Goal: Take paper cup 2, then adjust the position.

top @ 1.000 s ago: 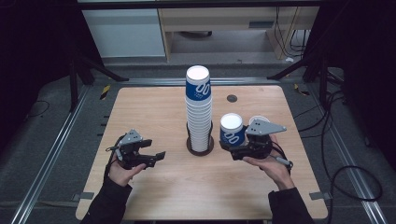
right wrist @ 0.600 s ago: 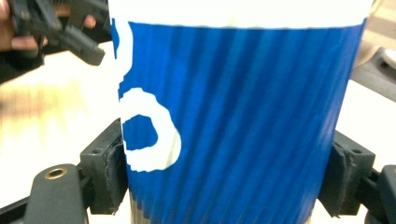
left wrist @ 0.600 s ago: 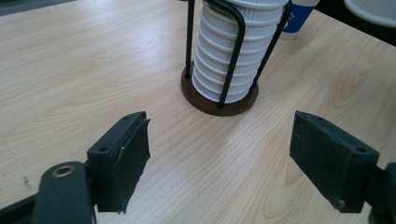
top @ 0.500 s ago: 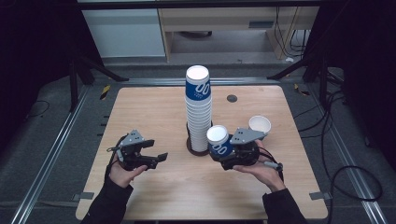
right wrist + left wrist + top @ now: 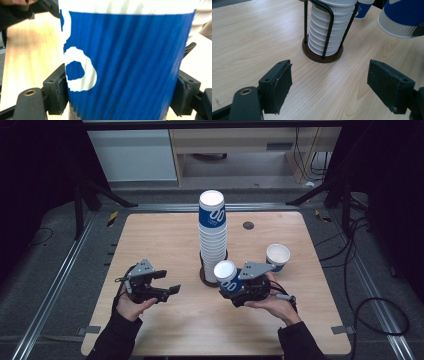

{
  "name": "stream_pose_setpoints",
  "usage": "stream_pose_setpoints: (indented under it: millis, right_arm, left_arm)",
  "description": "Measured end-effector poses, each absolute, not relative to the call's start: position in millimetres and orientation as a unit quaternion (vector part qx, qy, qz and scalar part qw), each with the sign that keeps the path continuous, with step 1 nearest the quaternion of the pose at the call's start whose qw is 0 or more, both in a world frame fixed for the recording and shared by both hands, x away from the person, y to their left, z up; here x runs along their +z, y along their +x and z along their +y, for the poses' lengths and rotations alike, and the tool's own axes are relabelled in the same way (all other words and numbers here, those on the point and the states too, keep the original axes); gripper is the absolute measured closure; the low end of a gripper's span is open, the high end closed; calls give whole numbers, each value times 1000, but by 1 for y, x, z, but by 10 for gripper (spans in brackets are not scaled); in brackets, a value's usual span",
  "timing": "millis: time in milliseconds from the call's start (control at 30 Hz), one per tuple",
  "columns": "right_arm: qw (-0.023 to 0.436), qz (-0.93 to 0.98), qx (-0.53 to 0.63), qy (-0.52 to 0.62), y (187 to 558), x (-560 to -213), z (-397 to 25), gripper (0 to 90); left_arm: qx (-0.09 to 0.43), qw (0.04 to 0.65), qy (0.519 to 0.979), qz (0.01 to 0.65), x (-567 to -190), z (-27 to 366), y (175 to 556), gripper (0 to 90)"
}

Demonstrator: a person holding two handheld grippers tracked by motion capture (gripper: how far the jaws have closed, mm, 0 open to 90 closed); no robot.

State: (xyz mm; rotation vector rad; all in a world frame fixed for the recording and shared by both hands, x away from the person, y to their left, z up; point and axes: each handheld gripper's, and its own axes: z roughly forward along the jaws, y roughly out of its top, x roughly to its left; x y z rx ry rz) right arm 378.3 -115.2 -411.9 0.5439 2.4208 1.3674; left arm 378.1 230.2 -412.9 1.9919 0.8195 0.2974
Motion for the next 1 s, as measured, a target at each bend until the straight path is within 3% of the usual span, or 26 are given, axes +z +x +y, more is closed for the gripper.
stream_pose_setpoints:
  millis: [1000]
  right_arm:
    - [135, 883, 428, 135, 376, -434, -91, 192]
  left_arm:
    - [100, 467, 827, 296, -410, 215, 370, 181]
